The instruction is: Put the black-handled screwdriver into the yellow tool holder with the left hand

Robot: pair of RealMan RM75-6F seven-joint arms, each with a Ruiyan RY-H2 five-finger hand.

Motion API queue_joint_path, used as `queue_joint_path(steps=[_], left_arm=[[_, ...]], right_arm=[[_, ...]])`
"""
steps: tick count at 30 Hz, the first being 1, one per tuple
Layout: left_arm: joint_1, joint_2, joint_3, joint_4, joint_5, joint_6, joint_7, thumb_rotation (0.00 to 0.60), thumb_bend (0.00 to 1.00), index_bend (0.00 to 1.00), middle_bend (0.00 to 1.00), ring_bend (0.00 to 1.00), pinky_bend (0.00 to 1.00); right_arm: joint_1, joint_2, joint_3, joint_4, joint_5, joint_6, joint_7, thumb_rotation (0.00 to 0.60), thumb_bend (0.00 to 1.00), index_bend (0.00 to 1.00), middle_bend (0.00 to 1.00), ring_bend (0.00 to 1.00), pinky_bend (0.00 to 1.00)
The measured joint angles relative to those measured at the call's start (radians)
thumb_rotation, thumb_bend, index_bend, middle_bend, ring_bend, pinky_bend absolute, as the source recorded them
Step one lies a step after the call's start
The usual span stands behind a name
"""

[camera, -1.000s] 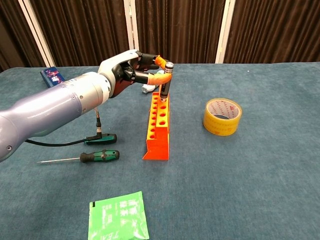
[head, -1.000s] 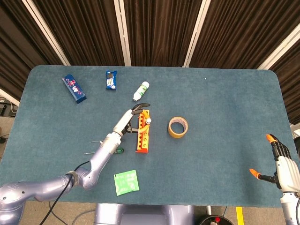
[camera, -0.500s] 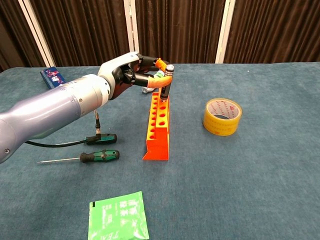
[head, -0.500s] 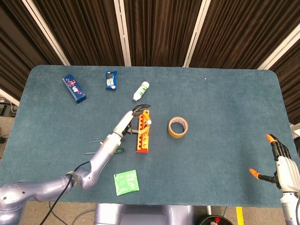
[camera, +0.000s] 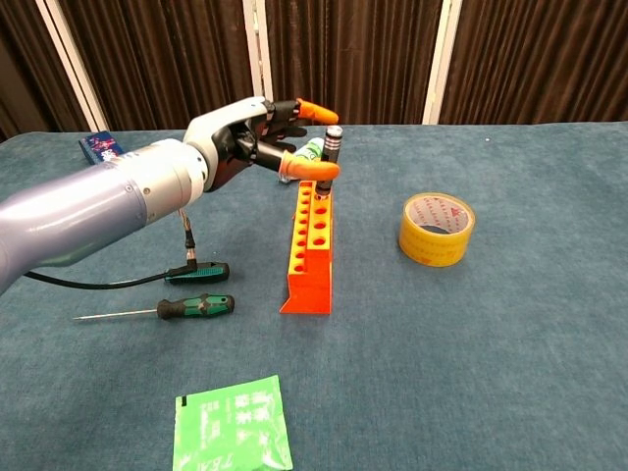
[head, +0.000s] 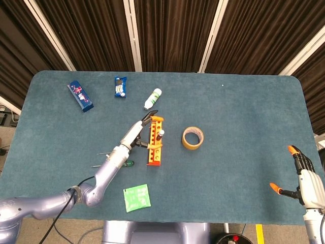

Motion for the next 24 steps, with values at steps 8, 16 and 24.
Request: queue_joint_path(steps=[8, 16, 24], left_arm=[[0.008, 0.05, -0.02, -0.084, 0.025, 0.046, 0.025, 0.6, 0.07, 0.19, 0.0, 0.0, 0.0], [0.029, 0.12, -0.024, -0.158, 0.088, 0.154, 0.148, 0.6, 0.12, 0.19, 0.0, 0.0, 0.0], [0.108, 0.289, 0.043, -0.301, 0.17, 0.278, 0.459, 0.6, 0.13, 0.2, 0.0, 0.0, 0.0]], right_arm=[[0.0, -0.002, 0.0, 0.003, -0.004, 0.004, -0.002, 0.6, 0.07, 0.0, 0.0, 0.0, 0.0], [0.001, -0.004, -0.001, 0.011, -0.006, 0.004, -0.012, 0.6, 0.07, 0.0, 0.0, 0.0, 0.0], [0.001, -0.008, -0.005, 0.018, -0.005, 0.008, -0.069, 0.6, 0.07, 0.0, 0.0, 0.0, 0.0]])
